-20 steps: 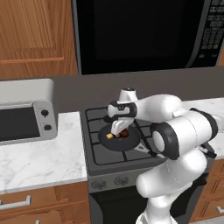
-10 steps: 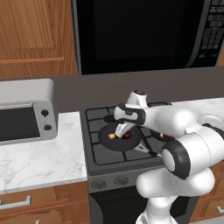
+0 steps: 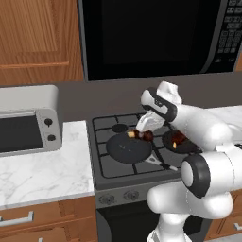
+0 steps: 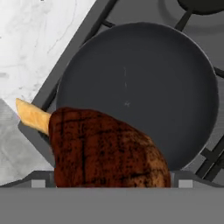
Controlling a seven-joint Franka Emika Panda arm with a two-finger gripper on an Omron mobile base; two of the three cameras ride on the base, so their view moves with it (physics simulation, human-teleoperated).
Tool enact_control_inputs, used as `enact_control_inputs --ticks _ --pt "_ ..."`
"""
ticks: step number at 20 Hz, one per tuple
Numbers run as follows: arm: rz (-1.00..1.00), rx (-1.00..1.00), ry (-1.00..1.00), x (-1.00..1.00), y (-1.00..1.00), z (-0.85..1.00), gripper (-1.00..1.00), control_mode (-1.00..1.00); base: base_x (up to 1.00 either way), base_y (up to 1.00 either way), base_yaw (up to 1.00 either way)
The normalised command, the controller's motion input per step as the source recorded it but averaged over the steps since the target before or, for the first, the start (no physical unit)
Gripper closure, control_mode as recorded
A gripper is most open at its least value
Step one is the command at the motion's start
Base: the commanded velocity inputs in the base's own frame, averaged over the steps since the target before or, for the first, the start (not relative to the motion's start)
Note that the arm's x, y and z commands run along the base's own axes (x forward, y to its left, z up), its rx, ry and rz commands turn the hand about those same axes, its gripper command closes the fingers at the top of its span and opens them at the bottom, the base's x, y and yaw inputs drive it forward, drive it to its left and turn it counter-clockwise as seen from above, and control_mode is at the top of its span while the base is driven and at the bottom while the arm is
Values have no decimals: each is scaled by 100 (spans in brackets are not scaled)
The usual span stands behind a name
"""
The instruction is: Place one of the steaks on the plate and the other in the bowl. Then place the bowl in the fridge.
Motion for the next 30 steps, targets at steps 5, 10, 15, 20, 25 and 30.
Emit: enact_control_inputs --ticks 5,10,15,20,25,30 --pt "-15 1 6 -57 -30 8 100 -100 0 0 0" --pt "-14 0 -1 -74 -15 12 100 -100 0 0 0" --pt "-12 0 -8 -85 -19 7 100 -100 0 0 0" --pt "-19 1 0 -54 -44 25 100 -100 0 0 0" --pt "-29 -1 0 -21 -51 7 100 -100 0 0 0" --pt "-29 -16 -4 0 -39 12 100 -100 0 0 0"
